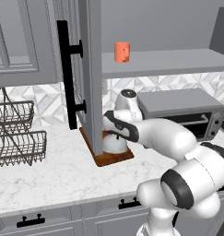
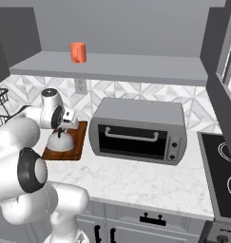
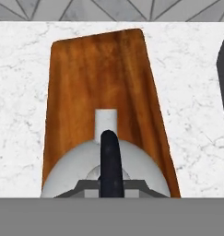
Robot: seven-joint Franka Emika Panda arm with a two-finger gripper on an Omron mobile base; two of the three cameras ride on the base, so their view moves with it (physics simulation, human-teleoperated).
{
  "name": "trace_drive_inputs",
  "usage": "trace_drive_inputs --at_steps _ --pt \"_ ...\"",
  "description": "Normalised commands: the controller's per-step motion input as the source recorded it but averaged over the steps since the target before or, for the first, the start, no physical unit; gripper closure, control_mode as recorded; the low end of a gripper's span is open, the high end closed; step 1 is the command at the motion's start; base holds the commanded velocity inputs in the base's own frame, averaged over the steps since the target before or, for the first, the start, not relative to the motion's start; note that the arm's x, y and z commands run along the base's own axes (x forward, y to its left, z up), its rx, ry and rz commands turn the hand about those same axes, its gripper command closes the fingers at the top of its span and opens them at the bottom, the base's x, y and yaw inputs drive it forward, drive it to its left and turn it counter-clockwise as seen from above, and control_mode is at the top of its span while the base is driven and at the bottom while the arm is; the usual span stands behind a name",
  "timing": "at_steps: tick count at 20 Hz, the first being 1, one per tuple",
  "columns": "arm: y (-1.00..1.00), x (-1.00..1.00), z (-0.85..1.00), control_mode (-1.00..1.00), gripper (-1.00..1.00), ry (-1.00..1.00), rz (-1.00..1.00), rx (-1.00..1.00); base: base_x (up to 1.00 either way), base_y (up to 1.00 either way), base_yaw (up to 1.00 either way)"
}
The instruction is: Pick the kettle from the counter and place it on the tray. Then pick the mug from the cabinet and place it on the tray. Then close the cabinet doors.
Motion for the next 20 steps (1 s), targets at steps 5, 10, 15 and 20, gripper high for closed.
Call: trace_drive_inputs --at_steps 5,10,15,20 --pt "0.18 0.6 0.0 -1.0 1.0 -0.03 0.0 0.0 0.0 0.0 0.0" --pt "0.2 0.56 0.0 -1.0 1.0 -0.06 0.0 0.0 0.0 0.0 0.0" --pt "0.12 0.46 -0.11 -1.0 1.0 -0.05 -0.01 0.0 0.0 0.0 0.0" --pt "0.0 0.38 -0.24 -1.0 1.0 -0.08 0.0 0.0 0.0 0.0 0.0"
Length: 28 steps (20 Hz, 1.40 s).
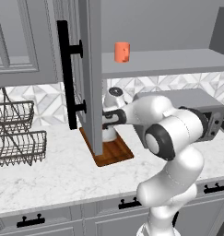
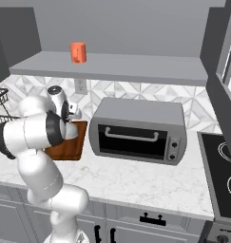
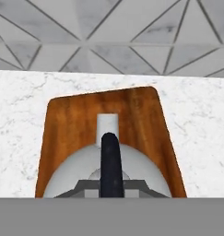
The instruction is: Pick the kettle from the counter and place it on the tray. Then pick the mug from the cabinet and place it on the tray. Then close the cabinet doors.
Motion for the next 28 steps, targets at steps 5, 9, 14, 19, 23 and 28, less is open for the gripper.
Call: trace_drive_inputs --at_steps 5,9,14,19,23,28 --pt "0.0 0.21 -0.34 -1.0 1.0 -0.09 -0.01 0.0 0.0 0.0 0.0" --pt "0.0 0.08 -0.48 -1.0 1.0 -0.1 -0.01 0.0 0.0 0.0 0.0" --pt "0.0 0.01 -0.53 -1.0 1.0 -0.1 0.0 0.0 0.0 0.0 0.0" --pt "0.0 -0.07 -0.34 -1.0 -1.0 -0.02 -0.04 0.0 0.0 0.0 0.0" --pt "-0.02 -0.21 -0.08 -1.0 -1.0 0.02 -0.07 0.0 0.0 0.0 0.0" --pt "0.0 -0.2 0.0 -1.0 -1.0 0.06 -0.07 0.0 0.0 0.0 0.0"
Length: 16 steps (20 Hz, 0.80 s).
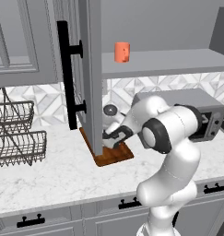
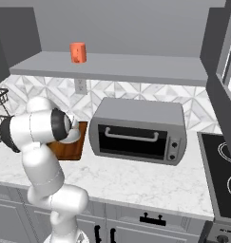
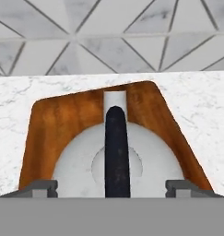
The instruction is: Pick the kettle from the counter and place it on the tray. Then pick the mug from the cabinet and place it on the tray. Then close the cabinet doors.
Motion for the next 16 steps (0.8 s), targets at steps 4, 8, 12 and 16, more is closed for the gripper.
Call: trace_drive_inputs --at_steps 4,8,12,16 --pt "-0.01 -0.47 0.46 -1.0 -1.0 0.0 -0.09 0.0 0.0 0.0 0.0" --pt "-0.07 -0.65 0.98 -1.0 -1.0 -0.13 -0.02 0.0 0.0 0.0 0.0" --pt "-0.24 -0.68 1.0 -1.0 -1.0 -0.05 0.0 0.0 0.0 0.0 0.0" --pt "-0.26 -0.63 1.0 -1.0 -1.0 0.0 0.0 0.0 0.0 0.0 0.0"
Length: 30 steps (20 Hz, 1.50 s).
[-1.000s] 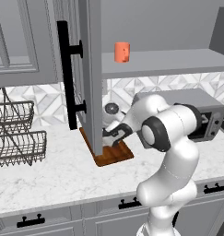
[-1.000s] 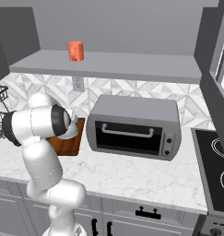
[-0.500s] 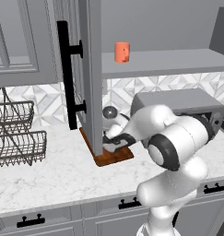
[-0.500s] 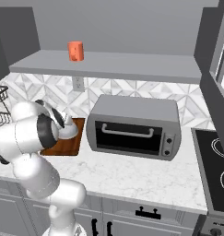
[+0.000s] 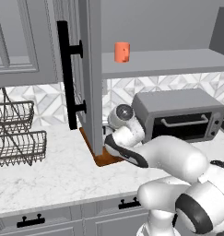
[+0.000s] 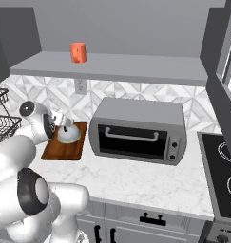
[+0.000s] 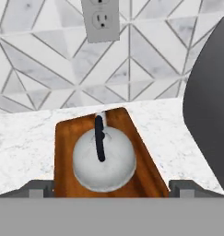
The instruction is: Pick the kettle from the counter and place it on the tray. Then pick the mug from the cabinet and place it on the tray. Then close the cabinet doors.
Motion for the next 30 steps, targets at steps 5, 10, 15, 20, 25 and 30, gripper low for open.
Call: trace_drive_inputs --at_steps 5,10,15,20,25,30 --pt "-0.21 -0.68 1.0 -1.0 -1.0 0.0 0.0 0.0 0.0 0.0 0.0" --pt "-0.19 -0.77 0.98 -1.0 -1.0 0.0 0.0 -0.01 0.0 0.0 0.0" --pt "-0.19 -0.72 0.97 -1.0 -1.0 -0.01 0.0 0.0 0.0 0.0 0.0" --pt "-0.2 -0.52 0.95 -1.0 -1.0 -0.08 0.0 0.0 0.0 0.0 0.0" --pt "-0.19 -0.32 0.79 -1.0 -1.0 -0.14 0.0 0.0 0.0 0.0 0.0" --pt "-0.2 -0.17 0.61 -1.0 -1.0 -0.24 0.0 0.0 0.0 0.0 0.0"
